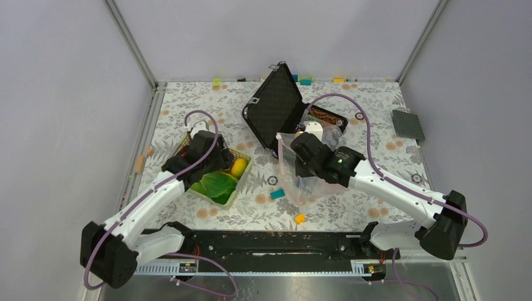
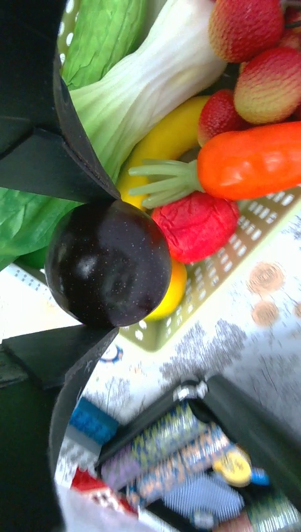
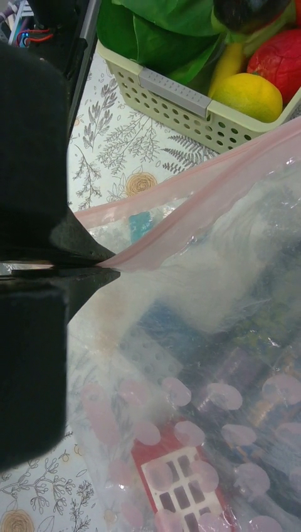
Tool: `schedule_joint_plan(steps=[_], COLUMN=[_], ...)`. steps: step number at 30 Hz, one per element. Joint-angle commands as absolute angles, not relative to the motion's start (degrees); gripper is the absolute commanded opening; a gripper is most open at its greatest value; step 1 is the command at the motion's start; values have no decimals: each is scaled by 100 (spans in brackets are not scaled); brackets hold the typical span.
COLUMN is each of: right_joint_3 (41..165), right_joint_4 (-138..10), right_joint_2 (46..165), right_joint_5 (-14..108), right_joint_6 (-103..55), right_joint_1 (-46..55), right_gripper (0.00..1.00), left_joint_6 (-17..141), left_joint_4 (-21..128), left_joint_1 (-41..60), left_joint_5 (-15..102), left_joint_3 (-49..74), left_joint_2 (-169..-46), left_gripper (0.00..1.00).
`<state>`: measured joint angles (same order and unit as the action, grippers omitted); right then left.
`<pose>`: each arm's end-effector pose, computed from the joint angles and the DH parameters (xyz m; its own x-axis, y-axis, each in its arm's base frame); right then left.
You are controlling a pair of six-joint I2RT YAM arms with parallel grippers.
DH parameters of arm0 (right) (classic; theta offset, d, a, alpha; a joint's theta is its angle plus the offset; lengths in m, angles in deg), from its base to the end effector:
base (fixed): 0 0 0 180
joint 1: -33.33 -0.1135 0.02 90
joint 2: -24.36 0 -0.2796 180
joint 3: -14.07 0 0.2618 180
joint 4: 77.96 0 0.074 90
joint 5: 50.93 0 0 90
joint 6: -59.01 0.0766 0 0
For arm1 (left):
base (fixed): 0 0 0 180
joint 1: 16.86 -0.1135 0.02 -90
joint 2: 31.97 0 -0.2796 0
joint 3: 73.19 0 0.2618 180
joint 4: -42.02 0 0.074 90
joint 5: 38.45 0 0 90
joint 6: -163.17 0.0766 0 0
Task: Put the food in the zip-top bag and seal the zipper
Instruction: Pick up the fake vegetable from the bin, then place the fake vegetable in the zipper food storage bag.
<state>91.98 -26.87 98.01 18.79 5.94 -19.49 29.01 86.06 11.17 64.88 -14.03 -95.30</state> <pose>0.2038 0.2247 0.2949 -0.7153 -0.0104 -0.6988 -0.2180 0.9533 0.2090 0.2330 -0.1041 0.2336 -0.6962 -0.3973 -0.5978 -0.2277 0.9121 -0.3409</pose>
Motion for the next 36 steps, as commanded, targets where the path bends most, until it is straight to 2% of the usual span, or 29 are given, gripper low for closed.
schedule_joint_plan(steps=[1,5,10,13,19,22,29,36], right_joint_3=[9420,9644,9925,9972,9997,10047,9896,9926], right_joint_4=[-2580,-2259,-2025,-2026,-2036,-2040,-2066,-1866], right_joint_2=[9590,9732,9923,9904,9801,9687,9169,8715], right_joint_5=[1882,1851,1973,2109,2360,2456,2825,3764], right_joint_6=[637,831,895,951,1421,1577,1925,1993], right_joint_1=[-1905,-1901,-1897,-1897,-1880,-1881,-1879,-1879], right_gripper=[0,0,0,0,0,0,0,0], left_joint_6=[2984,3130,3392,3211,3307,3365,3040,3144], left_joint_4=[8464,8030,5970,4869,4317,4377,3515,4220], left_joint_1=[1148,1250,1588,1959,2596,2695,2869,2967], left_joint_5=[6355,5665,2730,1915,2000,2119,2196,2951], left_joint_3=[-1267,-1320,-1807,-2057,-2067,-1956,-2103,-2083], left_joint_2=[-8737,-8149,-7714,-7770,-8338,-8705,-9339,-9344], left_gripper=[23,13,9,5,0,0,0,0])
